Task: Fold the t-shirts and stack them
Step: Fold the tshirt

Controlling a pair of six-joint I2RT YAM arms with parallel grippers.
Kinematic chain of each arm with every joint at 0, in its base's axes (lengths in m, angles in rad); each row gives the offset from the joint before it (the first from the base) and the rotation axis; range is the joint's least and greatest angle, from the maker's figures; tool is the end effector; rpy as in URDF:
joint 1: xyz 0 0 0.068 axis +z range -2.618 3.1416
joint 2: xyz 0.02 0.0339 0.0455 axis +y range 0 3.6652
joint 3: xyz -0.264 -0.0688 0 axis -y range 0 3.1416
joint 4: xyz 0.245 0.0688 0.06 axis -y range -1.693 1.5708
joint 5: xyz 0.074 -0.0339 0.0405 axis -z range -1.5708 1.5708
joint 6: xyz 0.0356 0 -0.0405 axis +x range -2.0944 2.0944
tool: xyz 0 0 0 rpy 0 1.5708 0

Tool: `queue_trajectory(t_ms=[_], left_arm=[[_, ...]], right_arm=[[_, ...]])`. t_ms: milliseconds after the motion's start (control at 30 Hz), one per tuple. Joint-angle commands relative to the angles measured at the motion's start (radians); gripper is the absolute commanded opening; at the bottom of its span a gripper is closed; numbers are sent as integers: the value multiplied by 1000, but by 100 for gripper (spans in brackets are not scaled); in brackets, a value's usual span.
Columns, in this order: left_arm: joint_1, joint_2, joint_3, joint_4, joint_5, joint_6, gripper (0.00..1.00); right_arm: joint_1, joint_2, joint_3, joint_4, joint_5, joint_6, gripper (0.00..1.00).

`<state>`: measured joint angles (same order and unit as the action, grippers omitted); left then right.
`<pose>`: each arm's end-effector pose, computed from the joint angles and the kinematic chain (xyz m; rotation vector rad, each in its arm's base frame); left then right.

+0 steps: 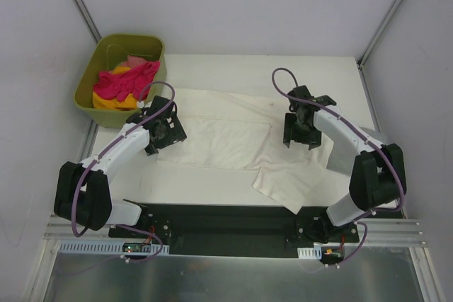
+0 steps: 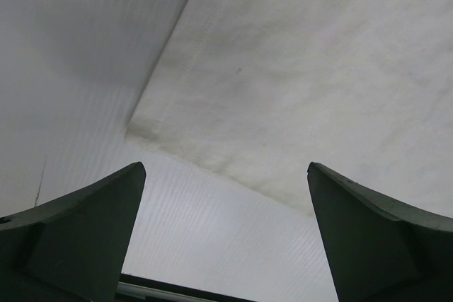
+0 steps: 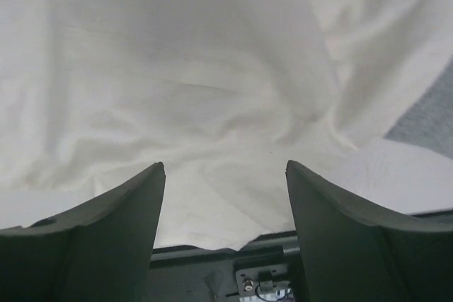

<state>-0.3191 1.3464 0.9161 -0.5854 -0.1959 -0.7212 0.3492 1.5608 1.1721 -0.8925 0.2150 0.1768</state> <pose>0.2551 -0.0770 0.2306 -0.5819 2.4960 -0.1443 0.2825 0.0948 0.2359 -0.1973 2.7947 -0.1857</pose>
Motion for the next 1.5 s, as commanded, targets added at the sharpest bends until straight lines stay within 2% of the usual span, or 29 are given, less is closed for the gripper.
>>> queue_trajectory(t_ms=[0,133,267,467,767,933,1167,1333,1467], left_arm=[[14,-35,-6,-36,-37,6,99],[17,-47,-10,-36,-36,6,99],[23,-52,-16,-39,-39,8,99],[28,-49,-14,-44,-37,14,99],[32,-56,-22,-47,-50,17,99],[32,-65,-25,-51,-54,16,99],[34,-70,-28,-54,-56,11,99],[34,-64,-26,-54,-54,11,99],[34,-55,-22,-54,-46,11,99]], right_arm=[[108,33,83,98,-115,-103,72],[165,128,165,116,-92,-88,66],[168,226,239,119,-51,-54,47],[166,363,362,89,-32,-53,36],[168,459,396,64,32,-16,28],[166,463,402,58,30,4,10],[168,388,386,-6,-11,32,8],[168,351,354,-8,-134,55,5],[172,361,363,-8,-170,66,8]])
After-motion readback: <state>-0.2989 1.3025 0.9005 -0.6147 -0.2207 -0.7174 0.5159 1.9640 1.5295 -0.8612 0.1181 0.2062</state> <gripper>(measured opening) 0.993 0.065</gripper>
